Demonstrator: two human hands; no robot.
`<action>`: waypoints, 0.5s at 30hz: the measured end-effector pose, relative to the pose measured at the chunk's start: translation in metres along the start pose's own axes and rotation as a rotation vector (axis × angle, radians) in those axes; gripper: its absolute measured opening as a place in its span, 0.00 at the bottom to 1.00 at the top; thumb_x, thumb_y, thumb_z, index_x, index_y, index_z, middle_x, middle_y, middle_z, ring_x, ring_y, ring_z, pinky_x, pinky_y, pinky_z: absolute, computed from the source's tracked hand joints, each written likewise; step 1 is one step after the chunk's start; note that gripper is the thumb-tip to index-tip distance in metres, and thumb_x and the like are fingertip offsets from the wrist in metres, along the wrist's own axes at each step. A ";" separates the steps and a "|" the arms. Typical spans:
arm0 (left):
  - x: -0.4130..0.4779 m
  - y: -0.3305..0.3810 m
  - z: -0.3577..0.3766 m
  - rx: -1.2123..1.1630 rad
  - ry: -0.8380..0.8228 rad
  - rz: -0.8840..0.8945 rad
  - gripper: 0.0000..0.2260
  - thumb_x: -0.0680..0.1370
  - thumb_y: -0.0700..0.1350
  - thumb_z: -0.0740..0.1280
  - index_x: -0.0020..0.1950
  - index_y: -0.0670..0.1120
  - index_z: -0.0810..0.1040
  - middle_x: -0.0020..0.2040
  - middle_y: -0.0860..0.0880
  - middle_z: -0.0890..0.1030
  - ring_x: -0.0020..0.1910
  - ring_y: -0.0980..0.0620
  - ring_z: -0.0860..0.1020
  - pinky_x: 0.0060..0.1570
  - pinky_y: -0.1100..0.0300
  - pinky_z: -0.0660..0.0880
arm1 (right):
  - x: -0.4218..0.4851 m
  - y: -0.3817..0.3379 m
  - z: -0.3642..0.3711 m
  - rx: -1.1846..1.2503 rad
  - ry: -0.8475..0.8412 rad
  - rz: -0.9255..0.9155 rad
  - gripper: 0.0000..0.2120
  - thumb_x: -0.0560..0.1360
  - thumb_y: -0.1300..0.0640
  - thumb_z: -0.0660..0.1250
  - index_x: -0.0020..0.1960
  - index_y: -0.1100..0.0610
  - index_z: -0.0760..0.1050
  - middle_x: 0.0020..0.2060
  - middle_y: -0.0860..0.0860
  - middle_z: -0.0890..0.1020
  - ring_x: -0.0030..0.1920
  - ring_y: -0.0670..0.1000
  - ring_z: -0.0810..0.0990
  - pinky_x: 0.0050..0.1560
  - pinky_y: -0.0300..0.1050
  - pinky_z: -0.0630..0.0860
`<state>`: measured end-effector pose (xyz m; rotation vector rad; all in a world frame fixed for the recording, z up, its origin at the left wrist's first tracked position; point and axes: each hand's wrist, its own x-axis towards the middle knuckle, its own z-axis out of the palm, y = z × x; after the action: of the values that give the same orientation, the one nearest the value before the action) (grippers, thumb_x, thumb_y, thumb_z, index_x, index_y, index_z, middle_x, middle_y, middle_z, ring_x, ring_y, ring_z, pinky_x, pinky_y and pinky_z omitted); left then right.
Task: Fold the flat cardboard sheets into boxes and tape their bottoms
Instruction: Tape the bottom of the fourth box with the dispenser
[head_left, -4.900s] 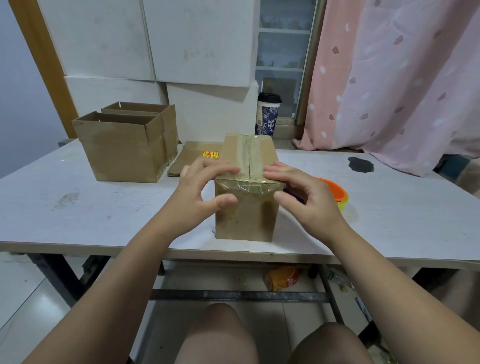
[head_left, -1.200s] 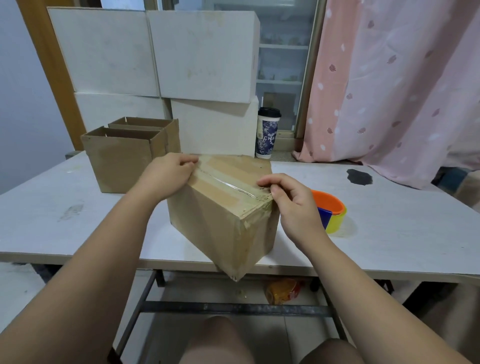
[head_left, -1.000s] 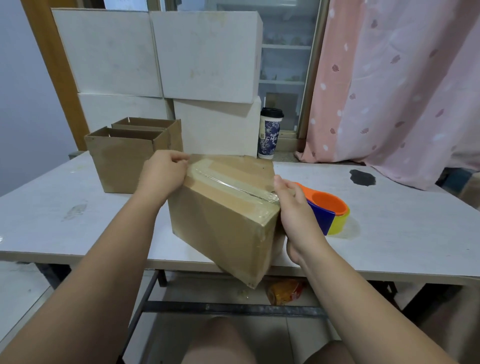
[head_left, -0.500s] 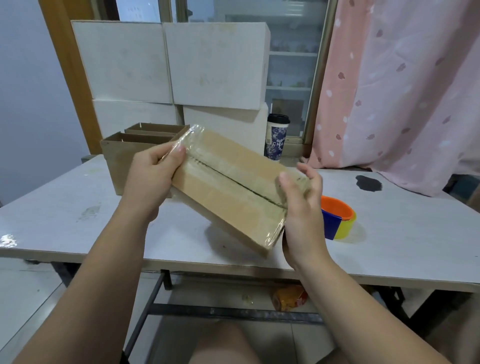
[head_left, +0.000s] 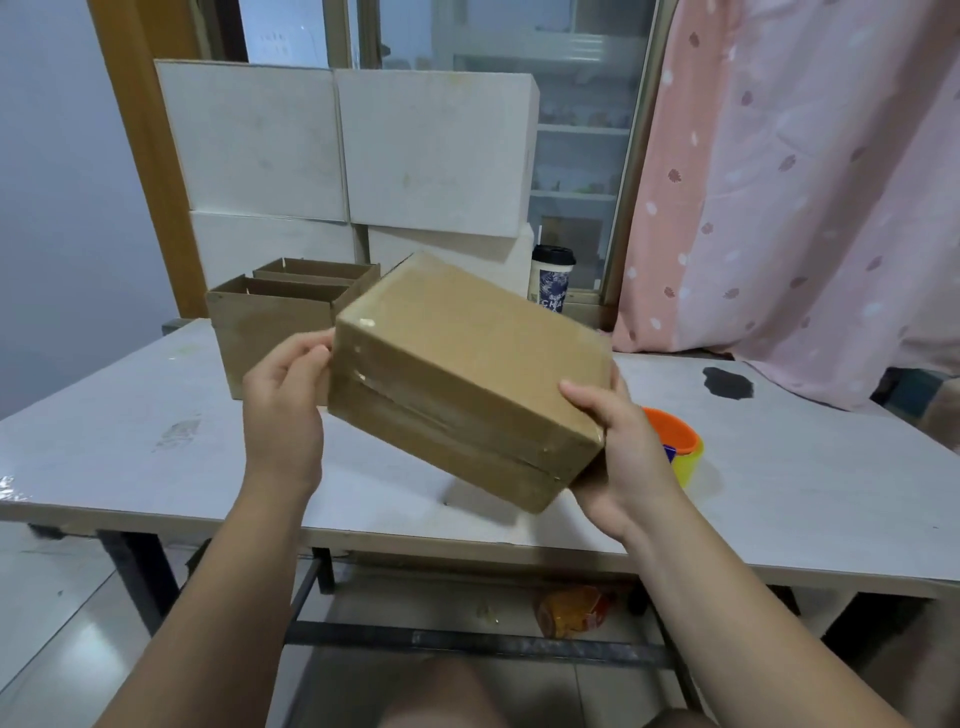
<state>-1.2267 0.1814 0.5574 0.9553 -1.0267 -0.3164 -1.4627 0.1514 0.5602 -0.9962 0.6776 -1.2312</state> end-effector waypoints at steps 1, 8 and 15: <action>-0.001 0.000 0.000 0.017 0.027 -0.043 0.14 0.77 0.49 0.57 0.41 0.54 0.82 0.39 0.55 0.82 0.43 0.57 0.79 0.45 0.61 0.75 | -0.001 0.001 -0.002 -0.031 -0.008 -0.095 0.35 0.69 0.60 0.69 0.71 0.40 0.63 0.60 0.51 0.80 0.53 0.52 0.82 0.46 0.50 0.79; -0.012 -0.008 0.003 0.074 -0.064 -0.257 0.19 0.71 0.72 0.51 0.42 0.68 0.79 0.41 0.63 0.82 0.46 0.60 0.79 0.45 0.58 0.75 | -0.004 0.010 -0.011 -0.660 -0.104 -0.454 0.45 0.65 0.60 0.67 0.75 0.39 0.51 0.70 0.46 0.68 0.68 0.48 0.71 0.66 0.56 0.71; -0.024 -0.020 0.002 0.066 -0.203 -0.286 0.25 0.61 0.82 0.48 0.54 0.79 0.68 0.60 0.68 0.72 0.64 0.57 0.70 0.65 0.51 0.66 | 0.001 0.019 -0.015 -0.763 0.060 -0.438 0.26 0.68 0.38 0.66 0.64 0.36 0.65 0.68 0.43 0.66 0.66 0.39 0.67 0.61 0.30 0.68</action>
<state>-1.2370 0.1840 0.5278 1.1495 -1.0902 -0.6302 -1.4670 0.1470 0.5371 -1.8145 1.0495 -1.4071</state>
